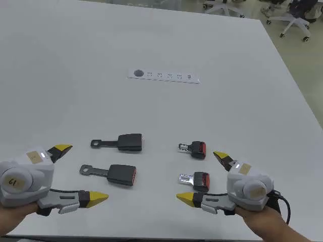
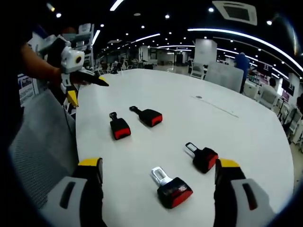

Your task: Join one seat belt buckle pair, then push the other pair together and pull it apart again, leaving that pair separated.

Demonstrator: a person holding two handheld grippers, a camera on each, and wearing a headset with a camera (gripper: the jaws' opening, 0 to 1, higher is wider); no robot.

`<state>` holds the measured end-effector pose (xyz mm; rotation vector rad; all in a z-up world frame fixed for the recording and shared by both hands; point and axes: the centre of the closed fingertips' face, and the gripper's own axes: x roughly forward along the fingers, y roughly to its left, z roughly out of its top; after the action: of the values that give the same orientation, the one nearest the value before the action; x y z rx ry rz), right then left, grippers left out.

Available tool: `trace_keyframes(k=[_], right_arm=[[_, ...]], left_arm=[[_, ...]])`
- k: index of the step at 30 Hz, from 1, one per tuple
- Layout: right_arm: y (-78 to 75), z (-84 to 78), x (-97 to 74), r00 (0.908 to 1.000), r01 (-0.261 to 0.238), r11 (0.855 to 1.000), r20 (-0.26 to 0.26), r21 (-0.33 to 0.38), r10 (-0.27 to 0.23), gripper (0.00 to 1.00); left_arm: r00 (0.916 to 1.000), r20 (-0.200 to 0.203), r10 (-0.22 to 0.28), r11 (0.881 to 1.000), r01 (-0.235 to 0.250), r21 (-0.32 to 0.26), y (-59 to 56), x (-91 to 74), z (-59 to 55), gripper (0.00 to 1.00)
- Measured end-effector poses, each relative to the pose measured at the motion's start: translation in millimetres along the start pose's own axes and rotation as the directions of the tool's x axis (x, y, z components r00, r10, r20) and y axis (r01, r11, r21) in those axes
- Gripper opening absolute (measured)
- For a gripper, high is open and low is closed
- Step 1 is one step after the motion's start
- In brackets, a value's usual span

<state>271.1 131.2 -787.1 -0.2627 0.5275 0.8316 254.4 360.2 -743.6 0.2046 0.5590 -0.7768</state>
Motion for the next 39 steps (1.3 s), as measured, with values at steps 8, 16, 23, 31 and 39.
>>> trace_keyframes(k=[8, 16, 23, 31, 39], right_arm=[[0.2, -2.1, -2.0, 1.0000, 0.001, 1.000, -0.004, 0.002, -0.001, 0.98], [1.2, -2.8, -1.9, 1.0000, -0.002, 1.000, -0.005, 0.004, 0.002, 0.98], [2.0, -2.3, -0.7, 1.0000, -0.007, 1.000, -0.006, -0.001, 0.007, 0.97], [2.2, -2.4, 0.7, 0.9999, -0.008, 1.000, -0.014, -0.006, 0.008, 0.98], [3.2, -1.8, 2.0, 0.9998, -0.013, 1.000, -0.018, -0.003, 0.013, 0.97]], left_arm=[[1.0000, 0.000, 0.005, 1.000, -0.005, 0.002, 0.5, -0.6, -0.1, 1.00], [0.9999, 0.004, 0.014, 1.000, -0.014, -0.003, 2.6, -2.8, 0.5, 1.00], [0.9998, 0.005, 0.022, 1.000, -0.022, -0.008, 4.7, -5.4, 0.0, 1.00], [0.9998, 0.001, 0.022, 1.000, -0.022, -0.008, 4.4, -5.6, -0.6, 1.00], [0.9999, -0.004, 0.012, 1.000, -0.012, -0.002, 3.3, -4.8, -1.2, 1.00]])
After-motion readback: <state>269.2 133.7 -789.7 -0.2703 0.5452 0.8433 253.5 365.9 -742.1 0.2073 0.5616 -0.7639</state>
